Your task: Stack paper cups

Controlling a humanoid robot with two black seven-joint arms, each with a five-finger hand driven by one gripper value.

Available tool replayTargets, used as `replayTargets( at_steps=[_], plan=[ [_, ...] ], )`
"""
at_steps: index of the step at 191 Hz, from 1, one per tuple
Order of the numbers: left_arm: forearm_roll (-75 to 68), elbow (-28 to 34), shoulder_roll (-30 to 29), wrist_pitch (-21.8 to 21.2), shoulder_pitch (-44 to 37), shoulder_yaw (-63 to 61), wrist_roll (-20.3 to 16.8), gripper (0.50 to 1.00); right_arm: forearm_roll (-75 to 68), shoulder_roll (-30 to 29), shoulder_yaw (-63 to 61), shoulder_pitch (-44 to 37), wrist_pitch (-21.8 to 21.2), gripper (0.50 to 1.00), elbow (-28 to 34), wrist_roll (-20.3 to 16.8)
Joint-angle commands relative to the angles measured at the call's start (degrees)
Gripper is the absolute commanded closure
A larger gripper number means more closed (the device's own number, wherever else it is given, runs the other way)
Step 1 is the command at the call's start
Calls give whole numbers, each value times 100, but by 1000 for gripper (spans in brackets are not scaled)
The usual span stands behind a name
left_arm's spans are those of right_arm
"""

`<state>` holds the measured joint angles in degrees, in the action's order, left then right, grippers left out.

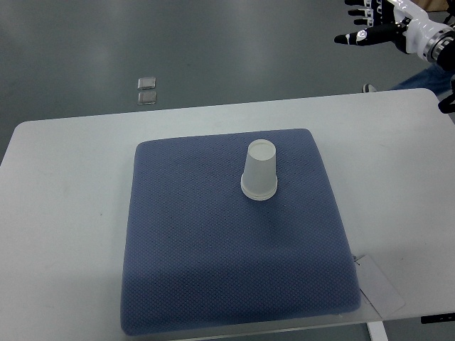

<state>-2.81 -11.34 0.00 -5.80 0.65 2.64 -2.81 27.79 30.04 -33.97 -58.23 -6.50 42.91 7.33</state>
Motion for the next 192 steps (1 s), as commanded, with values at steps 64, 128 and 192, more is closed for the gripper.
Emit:
replayTargets(
  at_steps=[64, 128, 192],
  plan=[
    [0, 0, 0, 0, -4, 0, 0, 500, -1803, -666, -225, 936, 650, 599, -90, 32],
    [0, 0, 0, 0, -4, 0, 0, 500, -1794, -868, -154, 1173, 606, 587, -81, 40],
    [0, 0, 0, 0, 5, 0, 0, 500, -1794, -921, -207, 1200, 606, 585, -81, 40]
  ],
)
